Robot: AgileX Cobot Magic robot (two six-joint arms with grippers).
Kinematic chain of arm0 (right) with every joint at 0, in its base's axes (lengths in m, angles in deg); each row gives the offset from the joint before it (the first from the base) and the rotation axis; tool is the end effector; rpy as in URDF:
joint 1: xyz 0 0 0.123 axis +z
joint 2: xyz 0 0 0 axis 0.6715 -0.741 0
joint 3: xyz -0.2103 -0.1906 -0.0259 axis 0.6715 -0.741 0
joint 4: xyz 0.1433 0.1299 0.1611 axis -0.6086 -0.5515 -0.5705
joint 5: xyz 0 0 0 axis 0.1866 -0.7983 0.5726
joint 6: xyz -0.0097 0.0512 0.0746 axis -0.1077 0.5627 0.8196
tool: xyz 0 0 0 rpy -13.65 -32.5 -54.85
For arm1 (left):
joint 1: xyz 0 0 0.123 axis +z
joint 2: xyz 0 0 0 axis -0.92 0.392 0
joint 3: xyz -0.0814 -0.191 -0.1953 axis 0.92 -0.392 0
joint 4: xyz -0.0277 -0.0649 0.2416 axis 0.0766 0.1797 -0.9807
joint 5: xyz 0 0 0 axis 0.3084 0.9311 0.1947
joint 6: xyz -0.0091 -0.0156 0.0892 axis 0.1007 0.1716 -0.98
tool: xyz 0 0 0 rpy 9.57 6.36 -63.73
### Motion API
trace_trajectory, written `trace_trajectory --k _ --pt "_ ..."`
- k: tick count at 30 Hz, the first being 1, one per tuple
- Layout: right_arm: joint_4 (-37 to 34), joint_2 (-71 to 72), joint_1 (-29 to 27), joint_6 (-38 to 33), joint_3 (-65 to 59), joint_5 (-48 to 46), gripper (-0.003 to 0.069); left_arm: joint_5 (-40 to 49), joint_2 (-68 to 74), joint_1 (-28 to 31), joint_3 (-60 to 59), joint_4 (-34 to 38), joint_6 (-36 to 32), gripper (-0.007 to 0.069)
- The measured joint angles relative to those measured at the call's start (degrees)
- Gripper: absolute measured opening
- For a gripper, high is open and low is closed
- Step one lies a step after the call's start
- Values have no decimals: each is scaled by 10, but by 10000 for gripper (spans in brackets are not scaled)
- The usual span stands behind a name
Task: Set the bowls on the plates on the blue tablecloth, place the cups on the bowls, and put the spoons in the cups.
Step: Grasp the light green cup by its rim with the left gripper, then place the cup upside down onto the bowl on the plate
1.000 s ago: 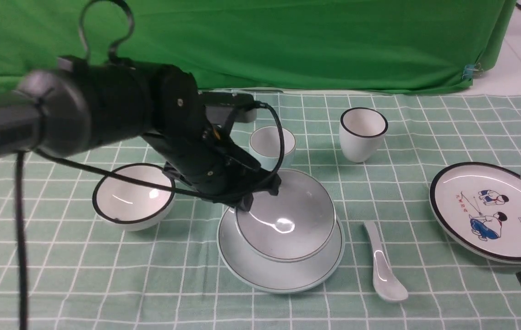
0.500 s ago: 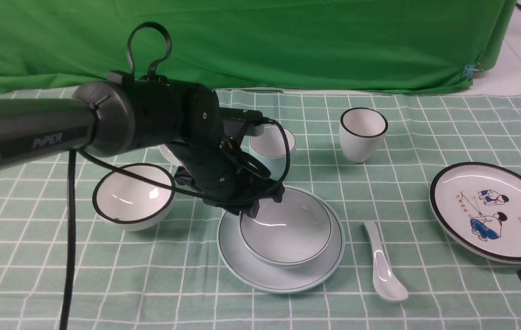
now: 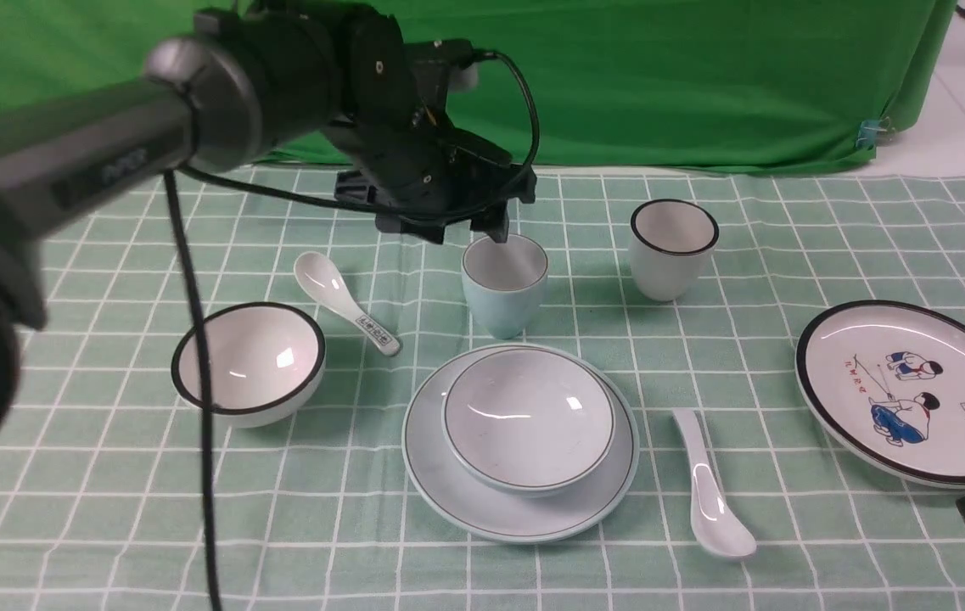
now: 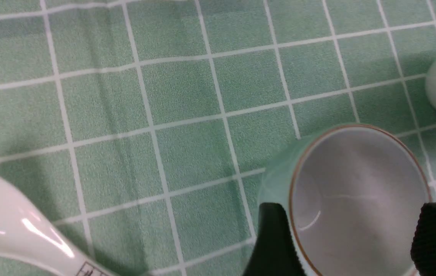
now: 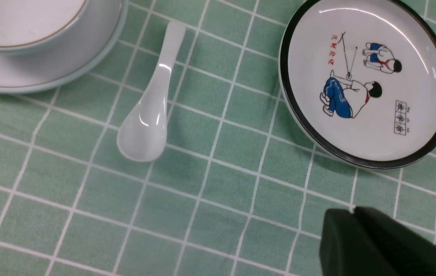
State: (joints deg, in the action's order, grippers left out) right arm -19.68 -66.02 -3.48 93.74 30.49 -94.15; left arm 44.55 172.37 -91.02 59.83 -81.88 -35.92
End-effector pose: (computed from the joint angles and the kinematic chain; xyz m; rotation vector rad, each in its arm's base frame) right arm 0.1508 0.0839 0.3267 -0.5248 2.2882 -0.0087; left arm 0.4395 -0.2006 0.2428 0.2782 2.5302 -0.3058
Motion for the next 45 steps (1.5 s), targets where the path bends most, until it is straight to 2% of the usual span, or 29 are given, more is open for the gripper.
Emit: trace_trajectory --k 4,6,8,9,10,11,12,14,19,22,29,38,42,45 --pt "0 0 0 0 0 0 70 1 42 1 24 5 -4 444" --pt "0 0 0 0 0 0 70 2 57 1 26 7 -4 407" --pt "0 0 0 -1 0 1 72 14 68 1 26 6 -2 295" --pt "0 0 0 -1 0 2 74 19 68 1 27 2 -2 209" --pt "0 0 0 -2 0 2 74 22 68 1 28 1 -2 193" --pt "0 0 0 -2 0 2 75 34 65 1 36 -6 -2 101" --pt "0 0 0 -4 0 2 77 51 59 1 45 -11 -2 58" --pt "0 0 0 -4 0 2 81 78 47 1 57 -14 -3 36" --pt "0 0 0 -5 0 11 87 166 -15 -7 70 22 -50 34" --pt "0 0 0 -5 0 22 88 194 -48 -35 20 30 -69 34" --pt "1 0 0 -6 0 28 90 147 -54 -60 -103 33 -71 34" --pt "1 0 0 -6 0 44 90 101 -55 -60 -117 24 -62 35" --pt "-3 -6 -1 -6 4 41 88 102 -55 -60 -117 19 -62 55" --pt "-28 -36 -26 -20 31 18 66 102 -58 -60 -117 8 -62 120"
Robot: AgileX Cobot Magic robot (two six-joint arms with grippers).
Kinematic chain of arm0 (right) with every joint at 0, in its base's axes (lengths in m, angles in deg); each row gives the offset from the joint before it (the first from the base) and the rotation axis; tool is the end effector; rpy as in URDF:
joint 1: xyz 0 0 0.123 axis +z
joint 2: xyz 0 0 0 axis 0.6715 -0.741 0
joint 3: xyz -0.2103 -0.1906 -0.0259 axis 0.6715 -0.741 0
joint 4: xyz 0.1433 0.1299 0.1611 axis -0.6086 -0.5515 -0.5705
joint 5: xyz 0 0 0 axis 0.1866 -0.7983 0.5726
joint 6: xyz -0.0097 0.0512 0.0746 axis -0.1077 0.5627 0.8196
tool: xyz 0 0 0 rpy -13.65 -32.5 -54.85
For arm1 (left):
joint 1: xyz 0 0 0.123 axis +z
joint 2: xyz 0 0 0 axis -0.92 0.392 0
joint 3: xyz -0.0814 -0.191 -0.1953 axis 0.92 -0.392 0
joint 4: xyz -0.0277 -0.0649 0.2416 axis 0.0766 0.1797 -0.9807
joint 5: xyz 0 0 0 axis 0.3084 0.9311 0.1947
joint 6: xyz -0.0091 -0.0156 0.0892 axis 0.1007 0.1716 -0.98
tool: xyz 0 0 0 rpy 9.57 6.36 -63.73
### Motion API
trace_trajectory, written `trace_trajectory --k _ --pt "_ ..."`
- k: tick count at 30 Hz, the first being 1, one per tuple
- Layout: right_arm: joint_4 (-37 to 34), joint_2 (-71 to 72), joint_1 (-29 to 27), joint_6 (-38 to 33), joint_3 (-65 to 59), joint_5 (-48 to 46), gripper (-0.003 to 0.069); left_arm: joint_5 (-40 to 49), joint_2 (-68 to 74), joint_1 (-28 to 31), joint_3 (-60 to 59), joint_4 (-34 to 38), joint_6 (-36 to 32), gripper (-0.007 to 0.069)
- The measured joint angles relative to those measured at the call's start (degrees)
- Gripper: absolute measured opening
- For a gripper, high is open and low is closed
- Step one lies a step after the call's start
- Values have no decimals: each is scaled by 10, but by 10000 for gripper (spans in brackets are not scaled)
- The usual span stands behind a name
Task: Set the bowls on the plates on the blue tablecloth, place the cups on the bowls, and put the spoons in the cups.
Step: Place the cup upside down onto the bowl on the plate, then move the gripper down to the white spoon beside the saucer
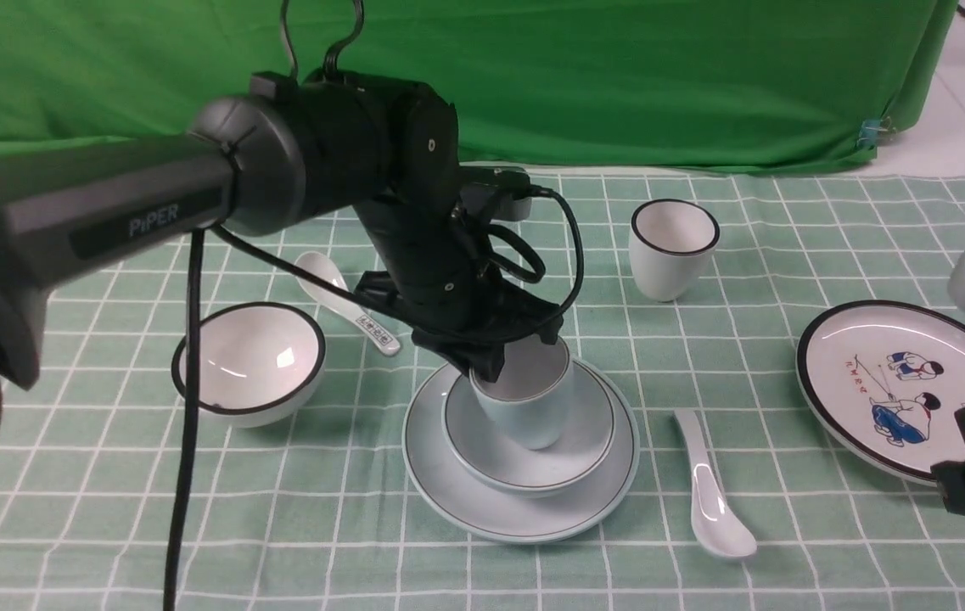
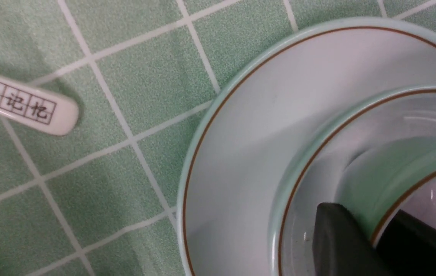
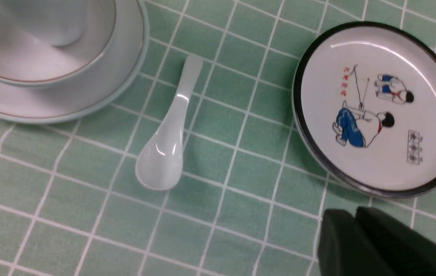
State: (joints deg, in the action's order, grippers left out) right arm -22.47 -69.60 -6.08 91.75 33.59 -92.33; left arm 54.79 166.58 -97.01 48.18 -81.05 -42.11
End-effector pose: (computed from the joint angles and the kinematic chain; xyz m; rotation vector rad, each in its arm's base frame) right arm 0.1664 0.0904 0.3327 -0.5007 2.2949 0.0200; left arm 0.3721 -0.2218 0.2227 0.6001 2.7612 -0.2325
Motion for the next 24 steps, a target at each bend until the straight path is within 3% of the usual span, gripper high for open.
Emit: trace_trajectory --k 4,9,14,16,17,19,20,21,22,24 --pt "-63 -51 -73 -69 45 -19 25 0 -14 0 0 -1 0 242" --pt "-320 -141 -219 -287 88 -30 23 2 -47 0 0 -1 0 414" --pt "-375 -205 -246 -328 89 -10 103 19 -72 0 0 -3 0 438" --pt "-387 -256 -246 -337 99 8 258 55 -105 0 -1 -22 0 372" --pt "-387 -256 -246 -339 100 9 258 58 -105 0 -1 -24 0 363" --pt "-390 -318 -239 -349 125 19 398 79 -150 0 -16 -47 1 204" --pt "-390 -342 -234 -349 134 23 422 81 -175 0 -28 -51 4 122" --pt "-390 -346 -233 -349 136 24 432 81 -180 0 -31 -52 5 122" --pt "-390 -377 -225 -350 155 30 454 74 -213 0 -54 -56 11 61" --pt "-390 -415 -213 -350 176 37 465 59 -261 0 -96 -57 20 22"
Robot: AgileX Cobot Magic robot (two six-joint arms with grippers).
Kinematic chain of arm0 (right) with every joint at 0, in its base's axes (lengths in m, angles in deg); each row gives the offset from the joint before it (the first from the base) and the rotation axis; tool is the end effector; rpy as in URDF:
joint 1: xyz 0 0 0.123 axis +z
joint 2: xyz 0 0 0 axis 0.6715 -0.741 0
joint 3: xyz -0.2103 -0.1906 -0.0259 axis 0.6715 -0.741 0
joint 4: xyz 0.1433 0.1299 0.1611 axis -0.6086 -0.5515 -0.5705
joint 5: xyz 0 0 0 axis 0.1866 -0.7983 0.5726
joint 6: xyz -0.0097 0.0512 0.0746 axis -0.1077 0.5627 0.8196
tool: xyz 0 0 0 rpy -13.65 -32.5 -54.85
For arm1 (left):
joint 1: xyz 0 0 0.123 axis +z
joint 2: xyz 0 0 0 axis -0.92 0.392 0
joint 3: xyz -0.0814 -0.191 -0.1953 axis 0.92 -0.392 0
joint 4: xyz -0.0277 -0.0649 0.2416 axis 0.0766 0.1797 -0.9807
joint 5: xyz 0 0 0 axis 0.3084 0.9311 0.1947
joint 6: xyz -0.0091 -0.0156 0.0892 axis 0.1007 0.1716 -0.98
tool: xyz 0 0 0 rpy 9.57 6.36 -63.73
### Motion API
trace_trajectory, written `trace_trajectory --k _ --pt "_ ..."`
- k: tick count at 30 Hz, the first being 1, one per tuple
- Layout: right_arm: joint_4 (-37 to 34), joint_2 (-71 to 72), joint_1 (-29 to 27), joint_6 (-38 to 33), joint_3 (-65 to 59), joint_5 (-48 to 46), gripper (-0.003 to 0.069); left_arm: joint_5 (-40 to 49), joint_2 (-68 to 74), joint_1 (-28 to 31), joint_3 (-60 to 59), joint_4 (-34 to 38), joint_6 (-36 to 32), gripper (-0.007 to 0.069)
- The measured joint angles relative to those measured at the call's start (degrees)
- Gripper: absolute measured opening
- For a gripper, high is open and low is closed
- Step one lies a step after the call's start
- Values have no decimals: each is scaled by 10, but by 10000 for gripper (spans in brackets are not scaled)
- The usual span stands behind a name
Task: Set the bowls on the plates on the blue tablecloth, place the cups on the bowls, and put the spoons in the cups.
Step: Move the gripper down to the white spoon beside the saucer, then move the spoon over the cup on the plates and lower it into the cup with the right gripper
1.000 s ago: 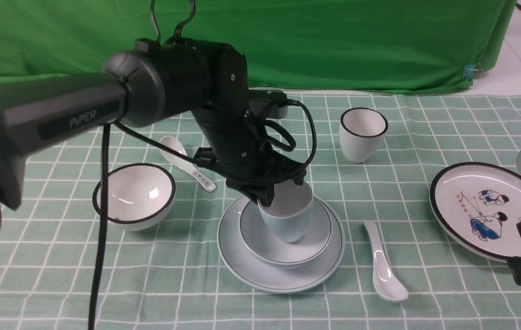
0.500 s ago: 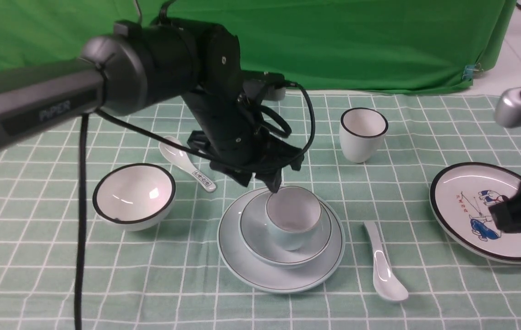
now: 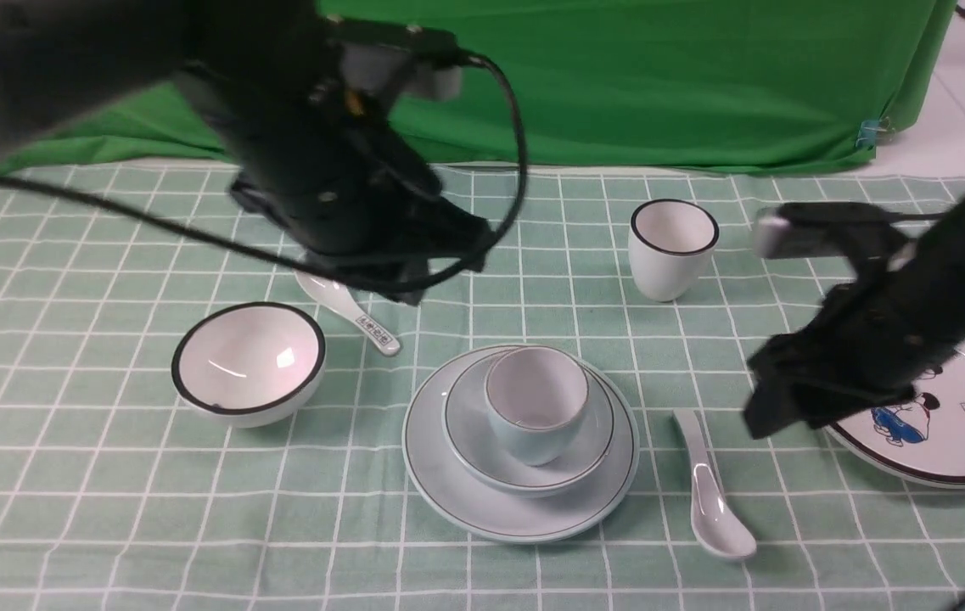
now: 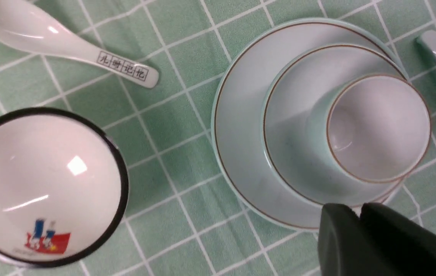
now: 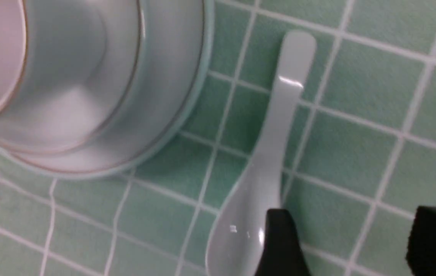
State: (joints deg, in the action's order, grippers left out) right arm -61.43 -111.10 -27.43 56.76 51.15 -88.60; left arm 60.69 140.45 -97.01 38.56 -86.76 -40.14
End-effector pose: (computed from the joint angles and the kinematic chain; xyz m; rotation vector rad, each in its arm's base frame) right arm 0.3315 0.1067 0.2278 -0.4637 2.7218 0.3443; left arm 0.2886 -0.1649 0.3464 0.5669 2.5653 -0.1857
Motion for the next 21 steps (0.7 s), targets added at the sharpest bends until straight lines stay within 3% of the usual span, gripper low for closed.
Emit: trace_trajectory --k 11,14,16,18,21 --pt "0 -142 50 1 61 55 472 -46 -185 0 -209 -35 69 4" --pt "4 -157 54 0 64 65 394 -47 -220 0 -250 -57 98 4" --pt "4 -158 54 -11 64 70 248 -46 -232 0 -261 -67 108 4" --pt "3 -156 54 -21 64 68 158 -47 -240 0 -266 -73 113 6" --pt "5 -138 54 -27 63 54 175 -55 -247 0 -268 -80 115 7"
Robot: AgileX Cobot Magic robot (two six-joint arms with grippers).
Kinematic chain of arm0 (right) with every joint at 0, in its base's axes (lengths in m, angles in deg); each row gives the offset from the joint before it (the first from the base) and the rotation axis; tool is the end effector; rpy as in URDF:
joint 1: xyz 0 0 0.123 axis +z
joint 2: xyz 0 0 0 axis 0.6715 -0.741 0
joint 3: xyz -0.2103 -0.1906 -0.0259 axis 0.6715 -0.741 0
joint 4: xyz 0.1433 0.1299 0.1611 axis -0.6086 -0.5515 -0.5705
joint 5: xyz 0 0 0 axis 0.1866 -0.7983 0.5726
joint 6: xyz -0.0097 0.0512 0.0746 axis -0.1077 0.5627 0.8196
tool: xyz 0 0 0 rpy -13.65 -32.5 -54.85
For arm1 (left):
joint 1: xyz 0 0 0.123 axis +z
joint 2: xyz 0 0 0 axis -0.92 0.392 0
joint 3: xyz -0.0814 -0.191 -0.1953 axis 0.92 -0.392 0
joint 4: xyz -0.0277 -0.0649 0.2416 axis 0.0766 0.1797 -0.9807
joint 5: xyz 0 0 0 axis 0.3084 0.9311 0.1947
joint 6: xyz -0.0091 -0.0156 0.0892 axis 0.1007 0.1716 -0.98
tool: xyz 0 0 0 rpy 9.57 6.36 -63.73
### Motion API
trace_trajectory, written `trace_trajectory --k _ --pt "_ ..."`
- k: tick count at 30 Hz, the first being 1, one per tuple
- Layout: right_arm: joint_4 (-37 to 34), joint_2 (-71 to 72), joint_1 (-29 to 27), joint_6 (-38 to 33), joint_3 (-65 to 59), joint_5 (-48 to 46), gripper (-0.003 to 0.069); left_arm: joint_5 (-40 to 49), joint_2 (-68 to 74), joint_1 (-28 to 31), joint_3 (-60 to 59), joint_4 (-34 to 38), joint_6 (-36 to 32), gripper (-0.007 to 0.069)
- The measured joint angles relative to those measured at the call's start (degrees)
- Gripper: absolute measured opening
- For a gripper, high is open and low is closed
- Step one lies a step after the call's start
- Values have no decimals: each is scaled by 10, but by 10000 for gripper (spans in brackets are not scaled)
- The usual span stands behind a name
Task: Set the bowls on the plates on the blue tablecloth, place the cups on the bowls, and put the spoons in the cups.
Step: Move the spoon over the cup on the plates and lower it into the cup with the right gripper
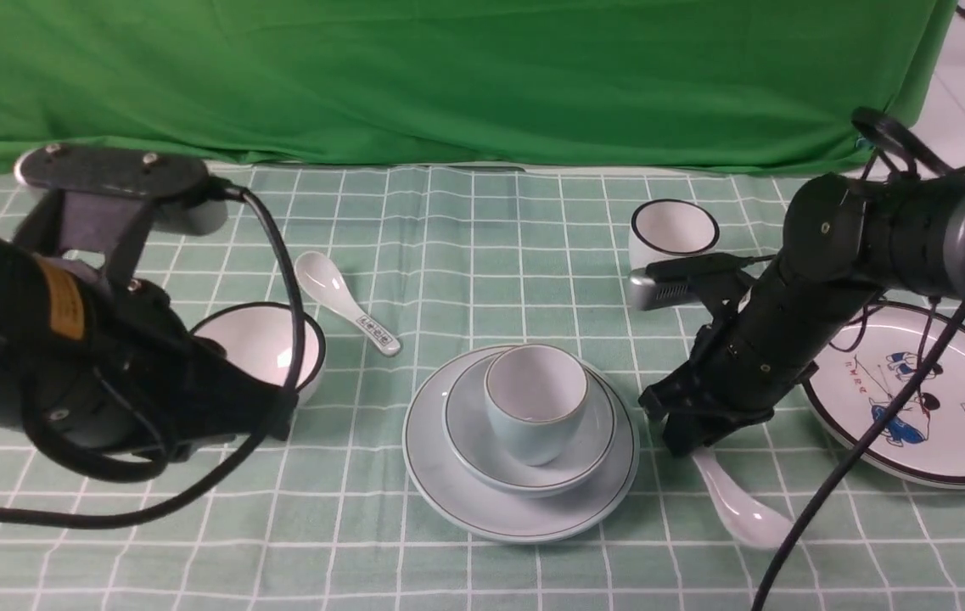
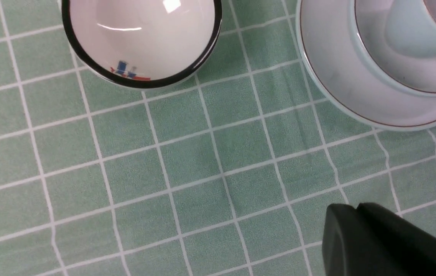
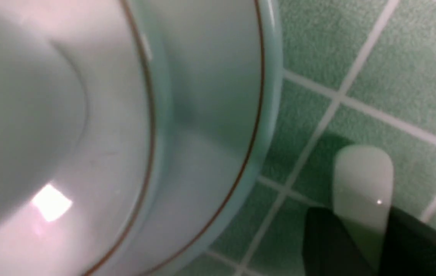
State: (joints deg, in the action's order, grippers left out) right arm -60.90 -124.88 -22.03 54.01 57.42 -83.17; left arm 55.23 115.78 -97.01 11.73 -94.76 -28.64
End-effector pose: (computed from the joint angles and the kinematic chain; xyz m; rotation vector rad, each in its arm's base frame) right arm 0.3646 0.1512 0.1696 -0.6394 2.7313 0.3187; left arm 0.1931 -0.0979 0.3297 0.3608 2.5168 -0.1165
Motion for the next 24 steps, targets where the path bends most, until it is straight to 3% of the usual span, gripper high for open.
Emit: trace_trajectory --k 3,6,11,12,15,18,24 --pt "-5 92 4 -13 -5 9 175 -8 -1 0 -2 -2 0 8" --pt "-19 182 30 -35 -27 108 175 -21 -1 0 -2 -3 0 8" --pt "-29 267 105 -39 -118 370 175 -35 -1 0 -2 -4 0 8" --pt "-29 277 135 -32 -154 473 175 -37 -1 0 -2 -4 0 8" --pt "-25 266 189 -28 -208 646 175 -39 -1 0 -2 -4 0 8" --pt "-13 230 220 -26 -224 722 175 -41 -1 0 -2 -5 0 8" --pt "-5 162 232 -6 -225 780 175 -41 -1 0 -2 -5 0 8"
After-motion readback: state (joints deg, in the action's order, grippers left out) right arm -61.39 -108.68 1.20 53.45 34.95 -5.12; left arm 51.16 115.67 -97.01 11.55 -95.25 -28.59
